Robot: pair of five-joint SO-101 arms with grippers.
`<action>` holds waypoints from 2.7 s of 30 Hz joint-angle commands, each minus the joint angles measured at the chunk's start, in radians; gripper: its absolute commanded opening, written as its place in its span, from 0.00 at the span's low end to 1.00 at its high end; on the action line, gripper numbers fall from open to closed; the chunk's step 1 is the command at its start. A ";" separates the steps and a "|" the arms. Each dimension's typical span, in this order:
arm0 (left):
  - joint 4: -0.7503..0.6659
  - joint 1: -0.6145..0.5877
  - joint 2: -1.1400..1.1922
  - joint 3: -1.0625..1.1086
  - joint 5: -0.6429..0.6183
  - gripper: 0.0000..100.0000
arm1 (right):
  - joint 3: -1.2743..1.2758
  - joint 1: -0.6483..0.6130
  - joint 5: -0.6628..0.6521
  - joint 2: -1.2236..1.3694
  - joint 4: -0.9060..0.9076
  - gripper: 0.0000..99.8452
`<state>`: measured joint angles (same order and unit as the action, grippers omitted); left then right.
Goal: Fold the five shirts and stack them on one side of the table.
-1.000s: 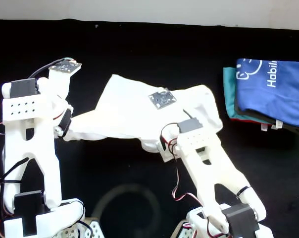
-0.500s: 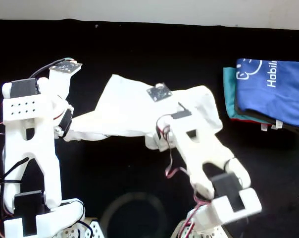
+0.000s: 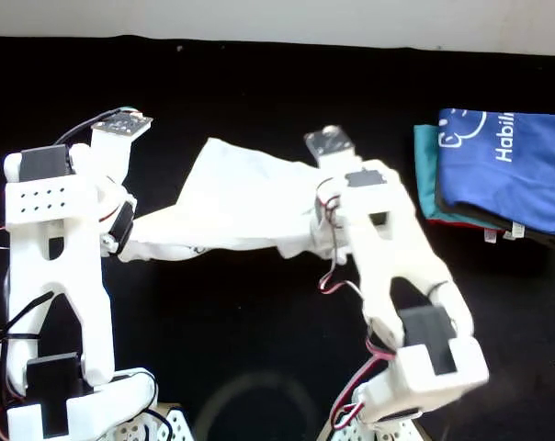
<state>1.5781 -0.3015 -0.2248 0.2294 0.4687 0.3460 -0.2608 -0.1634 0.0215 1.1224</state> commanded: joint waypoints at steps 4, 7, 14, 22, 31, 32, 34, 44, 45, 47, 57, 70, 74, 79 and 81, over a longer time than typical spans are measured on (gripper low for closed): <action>0.046 -0.002 -0.042 -0.031 0.002 0.01 | -0.067 0.022 -0.015 -0.314 0.183 0.01; 0.121 -0.002 -0.042 -0.094 0.002 0.01 | -0.051 0.005 -0.077 -0.401 0.282 0.01; 0.161 -0.002 -0.039 -0.150 0.002 0.01 | 0.174 -0.035 -0.181 -0.539 0.372 0.01; 0.155 -0.002 -0.031 -0.150 0.002 0.01 | 0.516 -0.044 -0.287 -0.570 0.220 0.06; 0.155 -0.002 -0.031 -0.150 0.002 0.01 | 0.456 -0.039 -0.281 -0.573 0.220 0.17; 0.155 -0.002 -0.031 -0.150 0.002 0.01 | 0.456 -0.039 -0.281 -0.573 0.213 0.17; 0.155 -0.002 -0.031 -0.150 0.002 0.01 | 0.460 -0.039 -0.281 -0.562 0.179 0.17; 0.155 -0.002 -0.031 -0.150 0.002 0.01 | 0.450 -0.070 -0.288 -0.575 0.242 0.17; 0.155 -0.002 -0.031 -0.150 0.002 0.01 | 0.427 -0.085 -0.288 -0.575 0.302 0.17; 0.155 -0.002 -0.031 -0.150 0.002 0.01 | 0.387 -0.117 -0.288 -0.591 0.398 0.17; 0.155 -0.002 -0.031 -0.150 0.002 0.01 | 0.473 -0.140 -0.279 -0.722 0.374 0.17; 0.155 -0.002 -0.031 -0.150 0.002 0.01 | 0.673 -0.223 -0.281 -0.598 0.097 0.20; 0.155 -0.002 -0.031 -0.150 0.002 0.01 | 0.674 -0.223 -0.279 -0.495 0.033 0.24; 0.155 -0.002 -0.031 -0.150 0.002 0.01 | 0.667 -0.216 -0.279 -0.315 -0.077 0.23; 0.158 -0.002 -0.031 -0.148 0.002 0.01 | 0.659 -0.199 -0.279 -0.275 -0.085 0.17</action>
<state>1.7285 -0.3015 -0.2248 0.1158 0.4672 1.0119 -0.4757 -0.4427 -0.3145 1.0641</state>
